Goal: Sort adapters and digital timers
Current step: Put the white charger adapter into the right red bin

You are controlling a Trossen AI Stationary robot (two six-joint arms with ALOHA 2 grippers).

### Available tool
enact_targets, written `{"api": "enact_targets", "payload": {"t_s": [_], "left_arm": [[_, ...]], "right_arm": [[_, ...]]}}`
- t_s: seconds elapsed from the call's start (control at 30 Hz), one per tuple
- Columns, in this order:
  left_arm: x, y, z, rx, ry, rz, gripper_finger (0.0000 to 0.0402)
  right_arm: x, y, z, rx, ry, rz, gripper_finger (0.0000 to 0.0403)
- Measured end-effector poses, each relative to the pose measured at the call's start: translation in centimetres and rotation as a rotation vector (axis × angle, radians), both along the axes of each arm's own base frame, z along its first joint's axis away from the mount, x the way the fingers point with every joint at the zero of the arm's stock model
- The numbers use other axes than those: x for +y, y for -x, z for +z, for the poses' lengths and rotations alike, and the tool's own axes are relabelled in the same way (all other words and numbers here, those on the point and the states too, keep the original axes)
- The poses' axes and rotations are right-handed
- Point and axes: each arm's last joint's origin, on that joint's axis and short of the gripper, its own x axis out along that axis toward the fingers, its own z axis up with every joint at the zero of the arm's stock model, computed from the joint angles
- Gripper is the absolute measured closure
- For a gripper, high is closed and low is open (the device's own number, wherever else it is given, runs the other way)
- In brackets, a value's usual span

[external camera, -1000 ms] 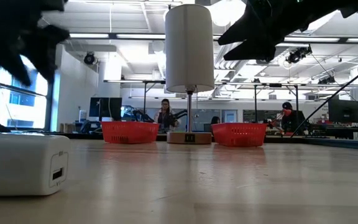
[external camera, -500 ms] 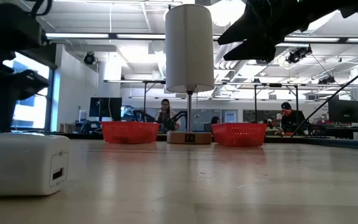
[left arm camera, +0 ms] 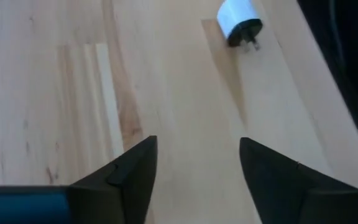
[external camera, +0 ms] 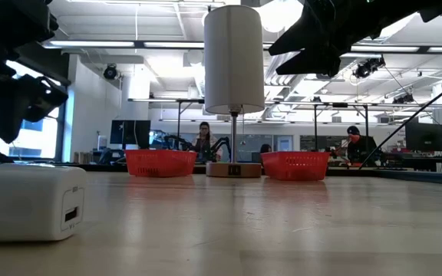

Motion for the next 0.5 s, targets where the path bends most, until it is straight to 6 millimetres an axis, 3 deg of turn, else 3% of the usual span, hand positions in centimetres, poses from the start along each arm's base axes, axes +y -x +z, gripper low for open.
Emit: {"api": "enact_targets", "payload": {"t_s": [0.3,0.5], "left_arm": [[-0.5,-0.8,-1.3,0.004,-0.027,0.072,0.0078],[-1.2,-1.5,-2.6,0.059,0.075,0.178,0.006]], "right_arm": [[0.0,0.0,0.0,0.0,0.0,0.0,0.0117],[0.1,0.0,-0.1,0.005,-0.02,0.046,0.0117]]}}
